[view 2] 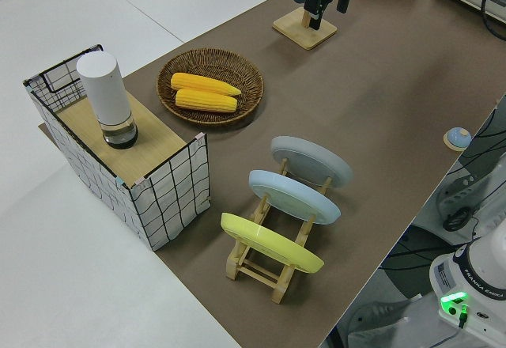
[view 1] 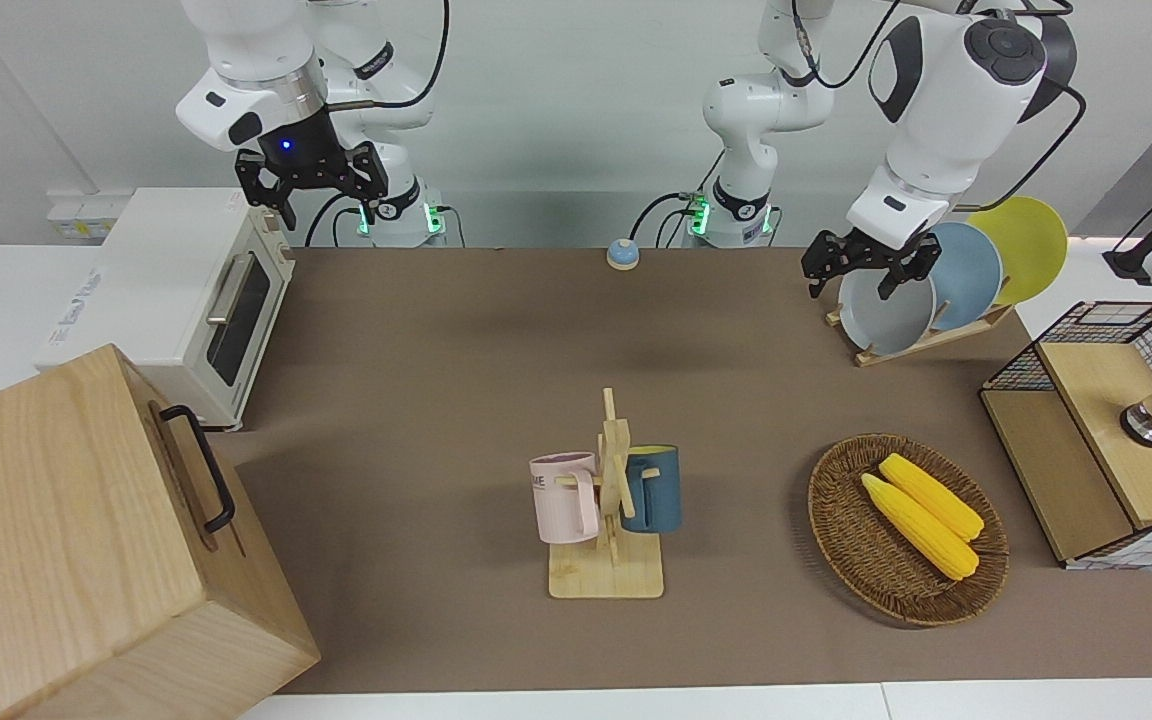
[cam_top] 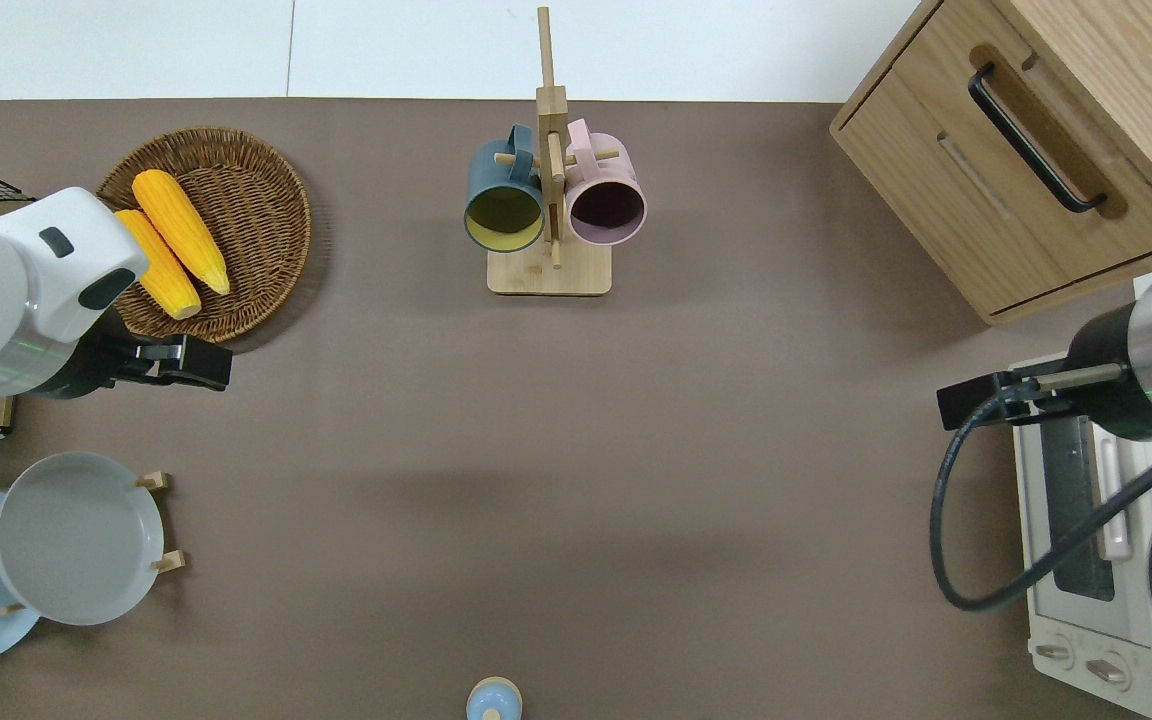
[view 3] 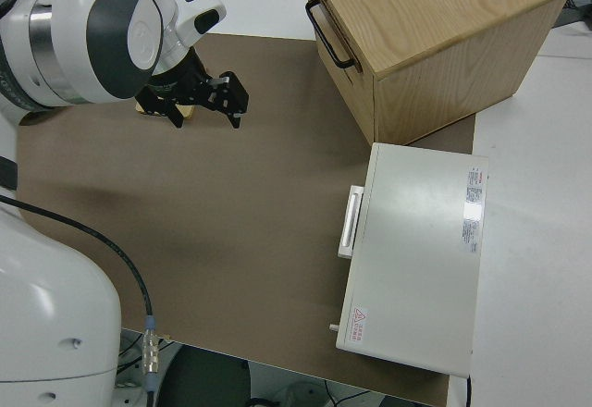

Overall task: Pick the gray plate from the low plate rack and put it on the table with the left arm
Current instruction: 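Move the left gripper from the corn basket toward the low plate rack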

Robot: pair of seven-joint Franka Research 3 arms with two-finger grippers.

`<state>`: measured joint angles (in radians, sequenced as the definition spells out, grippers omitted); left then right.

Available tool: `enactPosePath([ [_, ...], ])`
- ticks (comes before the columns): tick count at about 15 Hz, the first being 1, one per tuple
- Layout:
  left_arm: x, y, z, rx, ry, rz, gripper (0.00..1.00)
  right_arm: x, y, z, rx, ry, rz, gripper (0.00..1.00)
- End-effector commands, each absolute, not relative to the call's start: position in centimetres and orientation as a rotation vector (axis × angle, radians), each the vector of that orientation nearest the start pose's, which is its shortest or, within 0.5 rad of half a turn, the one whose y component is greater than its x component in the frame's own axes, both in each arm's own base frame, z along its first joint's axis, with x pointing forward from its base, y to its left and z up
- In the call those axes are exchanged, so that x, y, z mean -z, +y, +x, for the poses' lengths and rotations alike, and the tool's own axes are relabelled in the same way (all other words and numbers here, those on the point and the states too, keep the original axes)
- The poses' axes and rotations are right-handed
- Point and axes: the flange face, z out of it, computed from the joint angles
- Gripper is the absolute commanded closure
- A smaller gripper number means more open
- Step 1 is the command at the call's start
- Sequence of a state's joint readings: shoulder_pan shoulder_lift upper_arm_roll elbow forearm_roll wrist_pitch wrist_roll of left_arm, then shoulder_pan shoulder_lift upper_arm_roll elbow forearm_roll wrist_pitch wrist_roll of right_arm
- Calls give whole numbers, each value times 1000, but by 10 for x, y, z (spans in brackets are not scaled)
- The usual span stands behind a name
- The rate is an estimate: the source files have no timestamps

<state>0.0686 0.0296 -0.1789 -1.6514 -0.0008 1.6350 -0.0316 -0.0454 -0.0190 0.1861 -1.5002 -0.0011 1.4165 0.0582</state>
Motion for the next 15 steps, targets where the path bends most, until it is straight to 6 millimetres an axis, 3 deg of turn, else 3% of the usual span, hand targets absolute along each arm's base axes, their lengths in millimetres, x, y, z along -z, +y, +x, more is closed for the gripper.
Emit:
enactPosePath([
  [1,-589,-46,553,-71,160,-3115,0,-657,75,525,-112,-124,-3139,11],
  [8,-590,36,549,-116,145,-3123,0,-657,75,525,-112,-124,-3139,11],
  [11,-590,62,542,-152,145,-3116,2,-657,75,525,-112,-124,-3139,11],
  [15,-593,72,523,-170,120,-3107,2,-657,75,525,-112,-124,-3139,11],
])
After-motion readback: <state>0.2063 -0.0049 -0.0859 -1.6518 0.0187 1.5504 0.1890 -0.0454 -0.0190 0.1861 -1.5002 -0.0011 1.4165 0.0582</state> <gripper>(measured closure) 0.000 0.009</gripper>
